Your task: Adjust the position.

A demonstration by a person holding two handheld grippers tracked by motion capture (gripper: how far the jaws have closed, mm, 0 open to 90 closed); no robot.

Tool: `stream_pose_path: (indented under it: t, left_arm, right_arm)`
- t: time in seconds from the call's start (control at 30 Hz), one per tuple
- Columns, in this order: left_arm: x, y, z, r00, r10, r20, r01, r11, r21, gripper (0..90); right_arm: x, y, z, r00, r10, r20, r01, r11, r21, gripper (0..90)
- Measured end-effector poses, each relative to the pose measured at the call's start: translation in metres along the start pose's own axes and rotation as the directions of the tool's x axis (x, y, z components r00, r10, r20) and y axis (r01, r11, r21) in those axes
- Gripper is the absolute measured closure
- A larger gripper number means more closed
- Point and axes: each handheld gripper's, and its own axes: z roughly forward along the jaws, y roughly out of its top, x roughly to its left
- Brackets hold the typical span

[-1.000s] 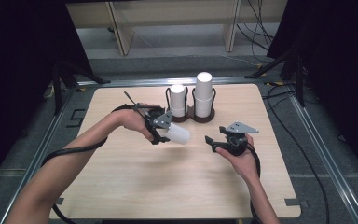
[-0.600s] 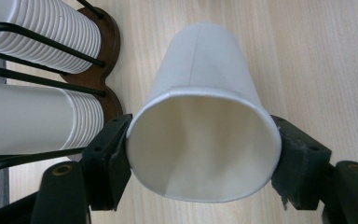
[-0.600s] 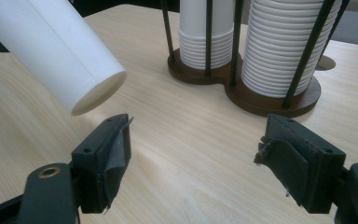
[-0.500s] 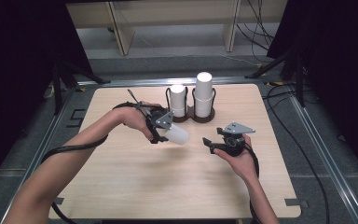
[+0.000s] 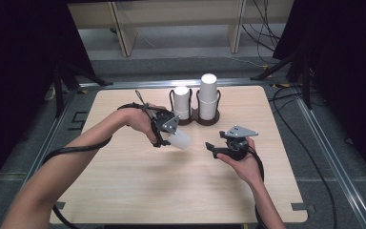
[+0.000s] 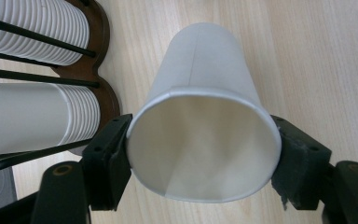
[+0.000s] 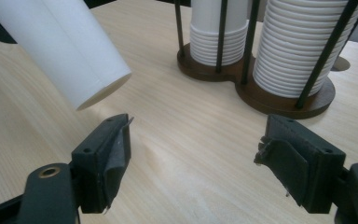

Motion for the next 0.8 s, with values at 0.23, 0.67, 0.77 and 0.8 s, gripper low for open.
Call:
stream_pose_path:
  t: [0.23, 0.67, 0.77, 0.8]
  left_arm:
    - [0.000, 0.001, 0.000, 0.9998, 0.018, 0.006, -0.018, 0.9993, 0.032, 29.1]
    - [0.002, 0.009, -0.001, 0.9960, 0.084, 0.029, -0.087, 0.9916, 0.096, 29.1]
    - [0.000, 0.010, 0.000, 0.9970, 0.072, 0.027, -0.074, 0.9934, 0.087, 29.1]
    - [0.000, 0.010, 0.000, 0.9969, 0.074, 0.027, -0.076, 0.9930, 0.091, 29.1]
  right_arm:
    - [0.002, 0.001, 0.002, 0.9989, -0.044, -0.015, 0.044, 0.999, 0.016, 23.7]
    - [0.010, 0.004, 0.007, 0.9920, -0.111, -0.059, 0.114, 0.993, 0.040, 23.3]
    - [0.012, 0.005, 0.009, 0.9901, -0.116, -0.080, 0.119, 0.992, 0.041, 23.3]
    - [0.013, 0.005, 0.009, 0.9902, -0.120, -0.072, 0.123, 0.991, 0.044, 23.4]
